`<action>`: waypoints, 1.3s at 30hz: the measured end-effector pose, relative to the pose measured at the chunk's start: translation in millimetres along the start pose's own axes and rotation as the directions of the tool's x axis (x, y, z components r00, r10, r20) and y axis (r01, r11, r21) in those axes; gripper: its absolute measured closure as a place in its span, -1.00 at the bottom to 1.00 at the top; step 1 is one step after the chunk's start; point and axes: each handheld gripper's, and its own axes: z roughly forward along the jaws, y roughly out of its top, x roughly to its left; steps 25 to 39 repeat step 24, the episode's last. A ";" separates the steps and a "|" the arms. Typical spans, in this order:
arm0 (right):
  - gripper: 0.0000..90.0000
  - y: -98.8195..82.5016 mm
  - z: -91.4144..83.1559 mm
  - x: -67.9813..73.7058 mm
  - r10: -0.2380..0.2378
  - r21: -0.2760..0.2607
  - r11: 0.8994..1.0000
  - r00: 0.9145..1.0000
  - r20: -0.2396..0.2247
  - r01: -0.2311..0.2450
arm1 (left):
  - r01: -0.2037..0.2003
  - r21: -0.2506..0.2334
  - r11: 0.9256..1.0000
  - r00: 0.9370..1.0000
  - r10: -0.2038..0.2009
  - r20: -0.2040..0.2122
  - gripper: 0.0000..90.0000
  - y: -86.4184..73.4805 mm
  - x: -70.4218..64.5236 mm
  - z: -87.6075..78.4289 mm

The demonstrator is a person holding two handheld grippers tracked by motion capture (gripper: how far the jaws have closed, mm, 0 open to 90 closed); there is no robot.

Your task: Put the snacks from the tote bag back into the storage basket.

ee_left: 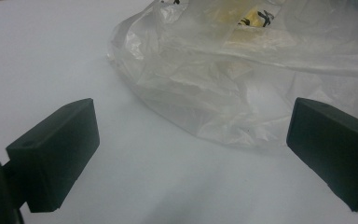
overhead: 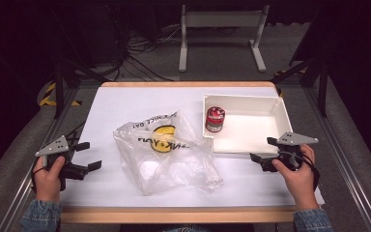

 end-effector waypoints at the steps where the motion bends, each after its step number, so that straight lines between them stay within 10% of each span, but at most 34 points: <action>1: -0.86 -2.4 1.6 -0.6 -0.001 0.007 1.000 1.000 0.003 0.001 | -0.003 0.001 1.000 1.000 0.003 0.001 -0.93 -0.4 0.8 0.2; 18: -0.85 -20.7 13.8 -4.0 0.011 0.061 0.998 0.999 0.044 -0.014 | 0.029 0.016 0.999 0.996 -0.030 0.085 -0.93 -6.5 0.8 8.6; 39: -0.85 -23.5 15.8 -4.2 0.018 0.071 0.997 0.999 0.048 -0.022 | 0.036 0.021 0.999 0.996 -0.038 0.078 -0.93 -9.2 1.6 12.1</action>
